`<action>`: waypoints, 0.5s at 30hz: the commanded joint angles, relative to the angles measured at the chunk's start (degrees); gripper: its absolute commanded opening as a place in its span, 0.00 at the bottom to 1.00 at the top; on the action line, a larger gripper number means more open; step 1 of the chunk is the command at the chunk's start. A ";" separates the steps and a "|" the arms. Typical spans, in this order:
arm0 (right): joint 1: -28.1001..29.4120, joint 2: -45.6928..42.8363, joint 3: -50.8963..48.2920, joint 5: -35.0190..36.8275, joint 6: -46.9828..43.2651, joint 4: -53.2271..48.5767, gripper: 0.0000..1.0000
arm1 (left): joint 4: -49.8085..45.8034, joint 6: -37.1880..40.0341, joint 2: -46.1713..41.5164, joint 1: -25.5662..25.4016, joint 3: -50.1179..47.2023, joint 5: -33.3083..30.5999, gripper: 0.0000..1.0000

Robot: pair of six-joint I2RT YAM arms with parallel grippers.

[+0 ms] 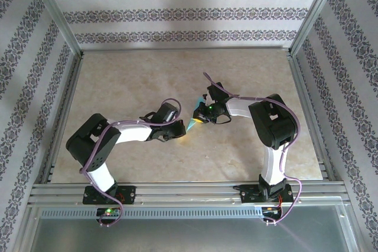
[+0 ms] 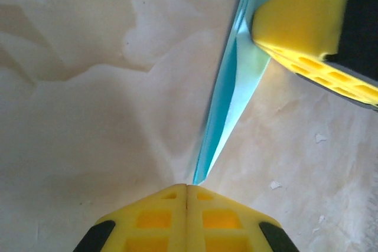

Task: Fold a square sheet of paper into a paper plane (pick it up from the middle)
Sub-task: Fold the wing for the fifth time at the center of the table.

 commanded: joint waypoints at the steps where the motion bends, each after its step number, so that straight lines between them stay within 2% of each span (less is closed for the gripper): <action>1: 0.15 2.49 -1.48 6.29 -0.85 -6.02 0.09 | -2.30 1.10 -3.36 0.52 1.94 -2.20 0.05; 8: 0.15 3.19 -1.45 5.05 -0.04 -5.13 0.09 | 2.50 0.50 2.91 0.63 8.00 -0.22 0.05; 15: -0.11 3.15 -1.30 3.74 0.58 -4.51 0.09 | 1.85 0.65 8.01 0.72 10.01 -1.25 0.01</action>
